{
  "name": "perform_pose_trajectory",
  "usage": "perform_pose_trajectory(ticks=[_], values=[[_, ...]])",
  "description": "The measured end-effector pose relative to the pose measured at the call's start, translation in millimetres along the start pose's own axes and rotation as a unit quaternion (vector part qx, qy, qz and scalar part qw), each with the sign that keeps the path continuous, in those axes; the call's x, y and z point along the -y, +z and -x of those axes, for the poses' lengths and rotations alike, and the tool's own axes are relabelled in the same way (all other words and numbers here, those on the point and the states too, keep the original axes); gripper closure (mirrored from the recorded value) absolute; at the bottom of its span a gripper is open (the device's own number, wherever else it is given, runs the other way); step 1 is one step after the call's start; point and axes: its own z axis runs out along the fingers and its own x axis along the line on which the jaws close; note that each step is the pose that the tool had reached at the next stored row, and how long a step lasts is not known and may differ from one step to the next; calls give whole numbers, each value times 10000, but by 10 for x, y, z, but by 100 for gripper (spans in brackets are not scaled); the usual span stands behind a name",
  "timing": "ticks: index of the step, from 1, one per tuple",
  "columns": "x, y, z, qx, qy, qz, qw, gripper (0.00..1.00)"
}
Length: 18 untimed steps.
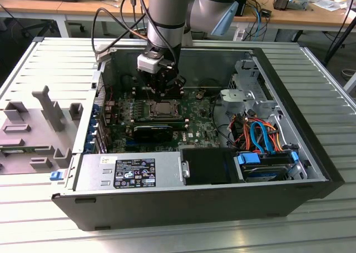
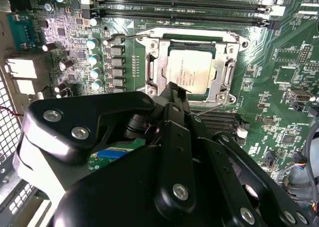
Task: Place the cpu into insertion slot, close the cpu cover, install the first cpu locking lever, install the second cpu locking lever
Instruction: 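Install the first cpu locking lever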
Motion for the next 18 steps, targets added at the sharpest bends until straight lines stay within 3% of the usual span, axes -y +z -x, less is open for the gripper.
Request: perform_pose_trajectory(ticks=[18], values=[[0,0,0,-9,-260,16,9997,89]])
